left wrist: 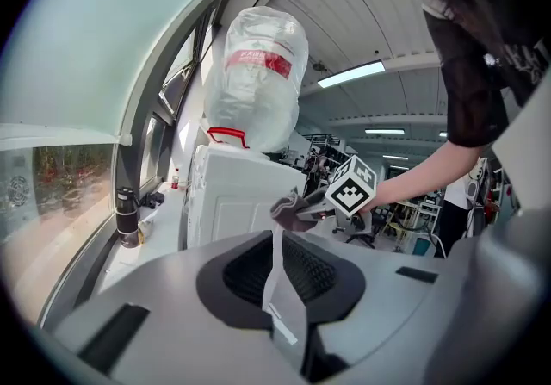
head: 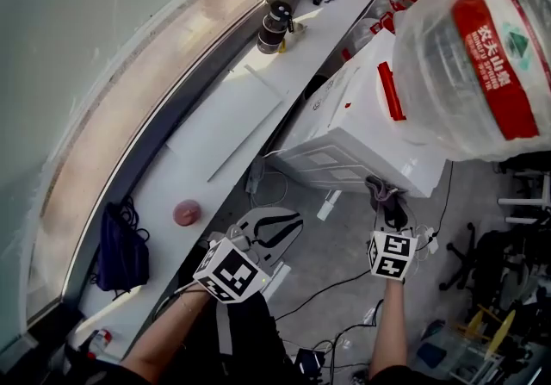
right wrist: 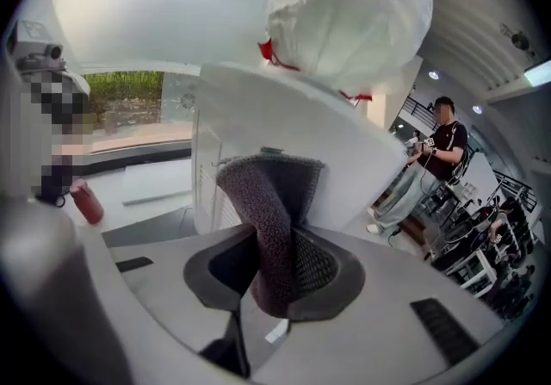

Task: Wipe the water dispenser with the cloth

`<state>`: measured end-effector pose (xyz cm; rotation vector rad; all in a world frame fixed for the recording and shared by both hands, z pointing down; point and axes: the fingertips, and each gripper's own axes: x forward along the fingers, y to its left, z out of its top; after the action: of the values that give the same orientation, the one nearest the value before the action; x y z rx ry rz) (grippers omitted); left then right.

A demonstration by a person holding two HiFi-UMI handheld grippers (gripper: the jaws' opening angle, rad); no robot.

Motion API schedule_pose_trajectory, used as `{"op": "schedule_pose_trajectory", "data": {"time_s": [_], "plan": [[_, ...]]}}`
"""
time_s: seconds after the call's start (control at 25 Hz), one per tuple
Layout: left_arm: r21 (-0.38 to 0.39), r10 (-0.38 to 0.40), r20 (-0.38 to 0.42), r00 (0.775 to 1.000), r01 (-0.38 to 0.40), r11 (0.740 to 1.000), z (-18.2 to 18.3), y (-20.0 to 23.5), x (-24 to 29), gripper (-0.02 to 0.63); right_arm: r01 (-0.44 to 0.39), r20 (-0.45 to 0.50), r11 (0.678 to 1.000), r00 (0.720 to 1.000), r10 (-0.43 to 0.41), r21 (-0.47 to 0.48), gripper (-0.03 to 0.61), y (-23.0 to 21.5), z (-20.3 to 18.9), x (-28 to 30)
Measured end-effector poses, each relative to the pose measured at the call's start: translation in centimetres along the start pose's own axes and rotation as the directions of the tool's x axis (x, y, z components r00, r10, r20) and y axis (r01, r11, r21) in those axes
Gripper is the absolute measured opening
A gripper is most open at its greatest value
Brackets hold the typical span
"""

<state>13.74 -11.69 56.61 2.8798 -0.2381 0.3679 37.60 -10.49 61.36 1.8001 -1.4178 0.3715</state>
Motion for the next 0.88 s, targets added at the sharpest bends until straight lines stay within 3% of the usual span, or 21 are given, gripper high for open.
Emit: {"op": "schedule_pose_trajectory", "data": {"time_s": [0.56, 0.88], "plan": [[-0.022, 0.067, -0.019, 0.998, -0.068, 0.997, -5.7, 3.0, 1.9, 0.035, -0.055, -0.230, 0.998, 0.972, 0.053, -0.005, 0.098, 8.4, -13.8, 15.4], [-0.035, 0.069, -0.035, 0.997, -0.070, 0.997, -10.4, 4.7, 4.0, 0.035, -0.038, -0.396, 0.997, 0.916, 0.060, 0.063, 0.098, 11.7, -21.9, 22.8]]}}
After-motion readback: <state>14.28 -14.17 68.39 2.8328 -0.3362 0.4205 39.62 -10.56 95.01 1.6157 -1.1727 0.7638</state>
